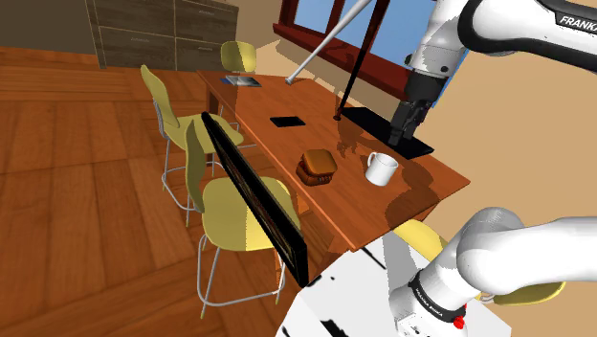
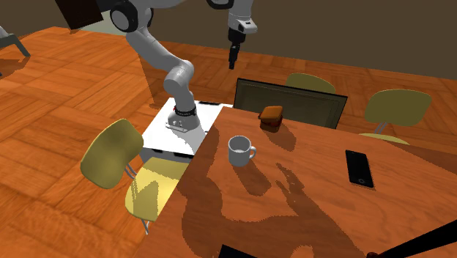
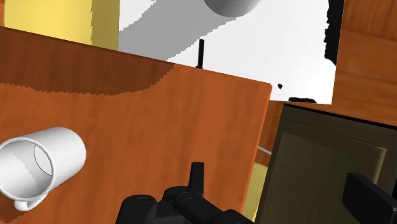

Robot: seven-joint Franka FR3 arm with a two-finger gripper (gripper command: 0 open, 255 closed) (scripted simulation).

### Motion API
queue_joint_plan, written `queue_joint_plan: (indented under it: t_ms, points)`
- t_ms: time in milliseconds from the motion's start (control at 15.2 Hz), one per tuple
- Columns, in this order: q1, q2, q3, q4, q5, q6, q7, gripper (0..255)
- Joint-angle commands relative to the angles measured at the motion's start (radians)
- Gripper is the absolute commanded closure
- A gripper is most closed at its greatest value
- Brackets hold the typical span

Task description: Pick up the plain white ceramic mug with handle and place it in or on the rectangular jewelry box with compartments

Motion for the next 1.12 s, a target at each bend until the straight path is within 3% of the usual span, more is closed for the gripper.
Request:
queue_joint_plan:
  t_ms: [0,528,1056]
  points:
    - [0.0,0.0,0.0,0.0,0.0,0.0,0.0,0]
    - [-0.057,0.061,-0.136,-0.119,-0.108,0.204,-0.141,0]
    - [-0.108,0.216,-0.281,-0.155,-0.188,0.429,-0.276,0]
